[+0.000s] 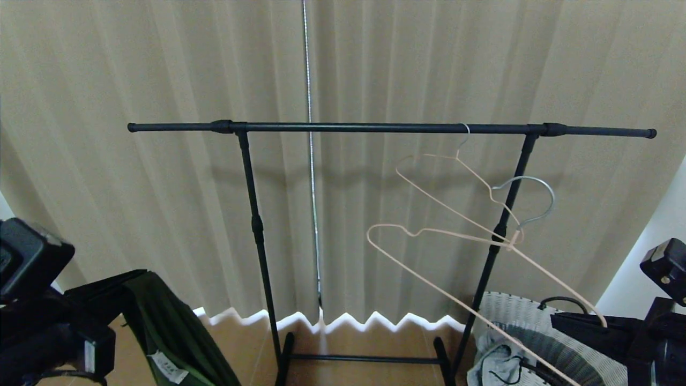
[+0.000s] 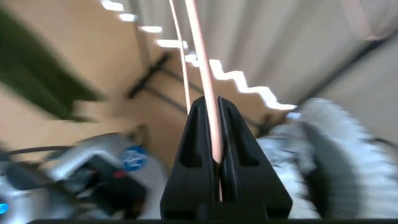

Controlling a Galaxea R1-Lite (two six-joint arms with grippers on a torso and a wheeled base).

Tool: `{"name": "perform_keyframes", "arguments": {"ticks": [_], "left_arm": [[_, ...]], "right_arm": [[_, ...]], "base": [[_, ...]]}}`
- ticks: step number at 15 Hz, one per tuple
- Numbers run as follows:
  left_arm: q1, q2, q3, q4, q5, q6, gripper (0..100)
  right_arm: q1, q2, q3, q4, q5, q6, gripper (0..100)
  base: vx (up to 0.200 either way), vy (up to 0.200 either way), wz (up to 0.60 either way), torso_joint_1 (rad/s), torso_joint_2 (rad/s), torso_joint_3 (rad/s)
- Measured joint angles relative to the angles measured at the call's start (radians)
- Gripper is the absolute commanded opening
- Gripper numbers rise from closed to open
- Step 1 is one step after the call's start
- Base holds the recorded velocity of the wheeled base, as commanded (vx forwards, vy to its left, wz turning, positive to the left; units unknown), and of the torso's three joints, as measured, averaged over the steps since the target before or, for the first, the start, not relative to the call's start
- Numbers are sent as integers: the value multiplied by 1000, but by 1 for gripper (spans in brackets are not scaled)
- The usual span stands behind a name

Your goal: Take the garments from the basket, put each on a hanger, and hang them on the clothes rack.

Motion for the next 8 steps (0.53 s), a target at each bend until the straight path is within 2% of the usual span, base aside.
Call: {"name": "perform_keyframes", "arguments": {"ticks": [2, 4, 6, 8], "left_arm": [[-3, 74, -77, 1, 6, -51, 0], [-11, 154, -147, 0, 32, -99, 0], [-47, 234, -214, -7, 97, -171, 0], [-104, 326, -293, -36, 194, -243, 0]], "right_arm": [[87, 13, -12, -1, 0, 89, 0], [160, 33, -25, -10, -2, 142, 0], [215, 60, -34, -88, -3, 170, 0], [274, 96, -38, -172, -4, 203, 0]], "base": [[0, 0, 0, 0, 0, 0], [0, 0, 0, 0, 0, 0], [0, 0, 0, 0, 0, 0], [0, 0, 0, 0, 0, 0]]}}
